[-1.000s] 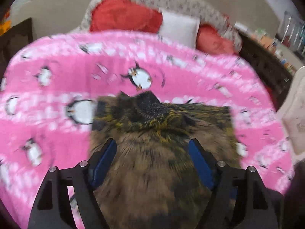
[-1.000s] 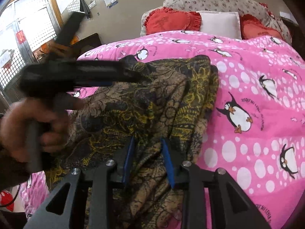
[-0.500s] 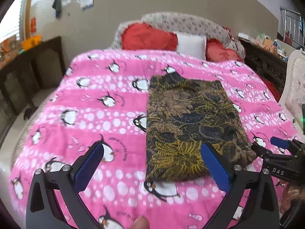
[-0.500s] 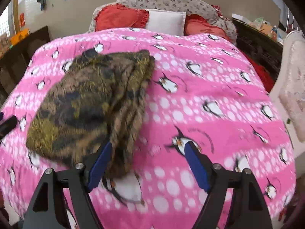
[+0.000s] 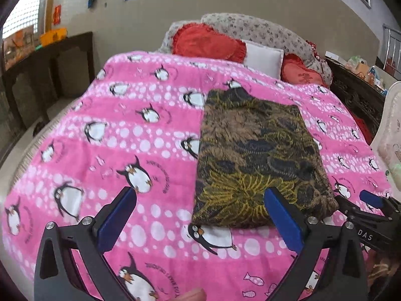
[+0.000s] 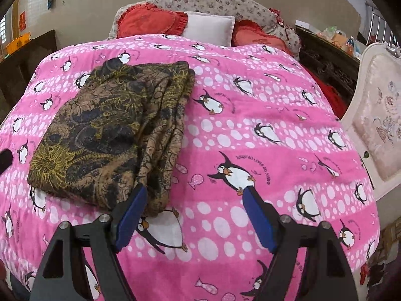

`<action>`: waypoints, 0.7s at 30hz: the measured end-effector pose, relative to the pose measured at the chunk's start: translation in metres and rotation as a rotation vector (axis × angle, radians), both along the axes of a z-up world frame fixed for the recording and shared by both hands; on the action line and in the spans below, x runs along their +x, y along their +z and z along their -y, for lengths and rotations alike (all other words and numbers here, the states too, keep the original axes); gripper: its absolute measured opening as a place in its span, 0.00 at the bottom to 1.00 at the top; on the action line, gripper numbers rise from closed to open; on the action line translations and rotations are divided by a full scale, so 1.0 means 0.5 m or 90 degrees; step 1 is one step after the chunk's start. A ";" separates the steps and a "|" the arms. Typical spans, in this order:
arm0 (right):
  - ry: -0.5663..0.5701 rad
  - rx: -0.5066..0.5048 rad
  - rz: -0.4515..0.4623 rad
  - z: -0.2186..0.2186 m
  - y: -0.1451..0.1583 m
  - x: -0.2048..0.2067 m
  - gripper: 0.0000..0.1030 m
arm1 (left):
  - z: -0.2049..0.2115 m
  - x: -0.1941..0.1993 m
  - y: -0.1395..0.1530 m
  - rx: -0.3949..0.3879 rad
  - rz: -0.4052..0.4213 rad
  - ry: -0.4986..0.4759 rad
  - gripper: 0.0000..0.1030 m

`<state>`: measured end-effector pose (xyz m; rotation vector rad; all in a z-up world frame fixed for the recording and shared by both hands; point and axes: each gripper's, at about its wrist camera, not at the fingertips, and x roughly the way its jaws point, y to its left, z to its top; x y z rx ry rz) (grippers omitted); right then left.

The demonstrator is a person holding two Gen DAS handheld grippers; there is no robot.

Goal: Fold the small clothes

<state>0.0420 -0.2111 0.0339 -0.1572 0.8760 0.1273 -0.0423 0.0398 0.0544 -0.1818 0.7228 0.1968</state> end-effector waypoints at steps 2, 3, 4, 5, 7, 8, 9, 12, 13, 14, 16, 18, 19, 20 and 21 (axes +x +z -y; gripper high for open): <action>0.003 0.013 -0.001 -0.002 -0.002 0.002 0.79 | 0.002 0.006 -0.010 -0.009 -0.012 -0.006 0.84; 0.001 0.016 0.001 -0.002 -0.003 0.003 0.79 | 0.004 0.009 -0.014 -0.014 -0.018 -0.010 0.84; -0.003 0.017 0.004 0.000 -0.004 0.003 0.79 | 0.006 0.009 -0.017 -0.016 -0.020 -0.011 0.84; -0.012 0.016 0.004 0.002 -0.006 0.005 0.79 | 0.008 0.009 -0.020 -0.018 -0.021 -0.015 0.84; -0.023 0.024 -0.010 0.007 -0.012 0.010 0.79 | 0.012 0.010 -0.024 -0.018 -0.026 -0.022 0.84; -0.022 0.029 -0.020 0.009 -0.016 0.015 0.79 | 0.014 0.011 -0.026 -0.014 -0.029 -0.023 0.84; -0.024 0.023 -0.024 0.008 -0.018 0.016 0.79 | 0.017 0.011 -0.027 -0.011 -0.031 -0.024 0.84; -0.025 -0.003 -0.024 0.000 -0.022 0.016 0.79 | 0.020 0.010 -0.031 -0.007 -0.031 -0.029 0.84; -0.023 -0.003 -0.025 -0.001 -0.022 0.015 0.79 | 0.022 0.010 -0.032 -0.001 -0.031 -0.030 0.84; -0.023 -0.009 -0.025 -0.003 -0.022 0.013 0.79 | 0.022 0.011 -0.033 0.003 -0.032 -0.030 0.84; -0.024 -0.014 -0.023 -0.006 -0.020 0.009 0.79 | 0.024 0.010 -0.035 0.011 -0.034 -0.029 0.84; -0.027 -0.011 -0.022 -0.005 -0.017 0.007 0.79 | 0.023 0.010 -0.035 0.010 -0.038 -0.027 0.84; -0.030 -0.013 -0.022 -0.005 -0.016 0.006 0.79 | 0.022 0.009 -0.034 0.007 -0.037 -0.026 0.84; -0.032 -0.014 -0.024 -0.005 -0.016 0.006 0.79 | 0.021 0.008 -0.033 0.006 -0.035 -0.026 0.84; -0.032 -0.013 -0.027 -0.006 -0.016 0.005 0.79 | 0.020 0.008 -0.033 0.008 -0.035 -0.024 0.84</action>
